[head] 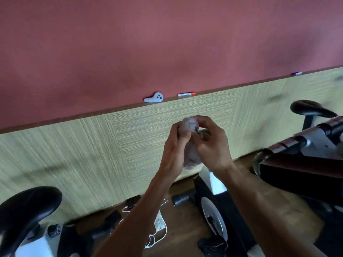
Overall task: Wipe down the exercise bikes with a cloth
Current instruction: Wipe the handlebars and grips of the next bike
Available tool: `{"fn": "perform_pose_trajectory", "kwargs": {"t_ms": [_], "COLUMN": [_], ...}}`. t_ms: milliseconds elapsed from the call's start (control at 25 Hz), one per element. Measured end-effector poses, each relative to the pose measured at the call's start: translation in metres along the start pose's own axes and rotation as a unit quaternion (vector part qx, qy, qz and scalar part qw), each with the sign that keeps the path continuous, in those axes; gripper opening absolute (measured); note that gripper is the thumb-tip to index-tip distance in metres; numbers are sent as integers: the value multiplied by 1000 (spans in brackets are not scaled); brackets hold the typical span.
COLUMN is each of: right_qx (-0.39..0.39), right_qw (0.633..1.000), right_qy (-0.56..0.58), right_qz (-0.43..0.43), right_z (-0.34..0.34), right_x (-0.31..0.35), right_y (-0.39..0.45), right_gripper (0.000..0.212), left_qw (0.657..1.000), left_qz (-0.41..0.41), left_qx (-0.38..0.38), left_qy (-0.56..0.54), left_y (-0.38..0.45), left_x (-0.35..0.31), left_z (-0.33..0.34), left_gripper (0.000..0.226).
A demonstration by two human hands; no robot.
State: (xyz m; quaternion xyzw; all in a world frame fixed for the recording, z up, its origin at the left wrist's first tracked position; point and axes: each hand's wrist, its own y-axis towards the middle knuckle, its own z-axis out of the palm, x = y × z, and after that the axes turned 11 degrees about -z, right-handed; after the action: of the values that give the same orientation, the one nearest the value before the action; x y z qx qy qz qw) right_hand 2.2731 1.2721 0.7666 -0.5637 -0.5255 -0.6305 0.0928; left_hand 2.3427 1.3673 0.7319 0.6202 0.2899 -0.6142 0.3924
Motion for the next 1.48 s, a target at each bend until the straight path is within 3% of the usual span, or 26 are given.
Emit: {"fn": "perform_pose_trajectory", "kwargs": {"t_ms": [120, 200, 360, 520, 680, 840, 960, 1120, 1200, 1280, 1360, 1480], "right_qx": [-4, -30, -148, -258, -297, -352, -381, -453, -471, -463, -427, -345], "right_qw": [998, 997, 985, 954, 926, 848, 762, 634, 577, 526, 506, 545], "right_qy": [54, 55, -78, -150, -231, -396, -524, -625, -665, -704, -729, -725], "right_qz": [30, 43, 35, 5, 21, 21, 12, 28, 61, 113, 175, 240], "right_z": [-3, -5, -8, -13, -23, -43, -72, -132, -172, -210, -238, -264], "right_x": [-7, -15, -28, -20, 10, 68, 131, 219, 252, 278, 297, 312], "right_y": [17, 27, 46, 65, 62, 30, -7, -67, -93, -111, -121, -126], "right_gripper": [29, 36, 35, 23, 29, 38, 36, 29, 28, 29, 36, 48], "left_qw": [998, 997, 998, 983, 973, 938, 888, 824, 814, 827, 827, 830], "left_qz": [39, 64, 68, 98, 123, 145, 155, 209, 227, 215, 198, 173], "left_qx": [-56, -50, 7, 140, 175, 287, 386, 497, 515, 513, 526, 526], "left_qy": [11, 4, -2, -65, -83, -134, -196, -173, -144, -83, 2, 64], "left_y": [39, 66, 111, 136, 141, 108, 62, -13, -57, -92, -122, -152], "left_x": [-1, 0, -8, -28, -53, -89, -125, -179, -206, -225, -231, -215], "left_z": [19, 28, 53, 83, 120, 169, 200, 240, 264, 297, 332, 350], "left_gripper": [43, 37, 34, 41, 41, 41, 52, 55, 62, 67, 67, 53]}}
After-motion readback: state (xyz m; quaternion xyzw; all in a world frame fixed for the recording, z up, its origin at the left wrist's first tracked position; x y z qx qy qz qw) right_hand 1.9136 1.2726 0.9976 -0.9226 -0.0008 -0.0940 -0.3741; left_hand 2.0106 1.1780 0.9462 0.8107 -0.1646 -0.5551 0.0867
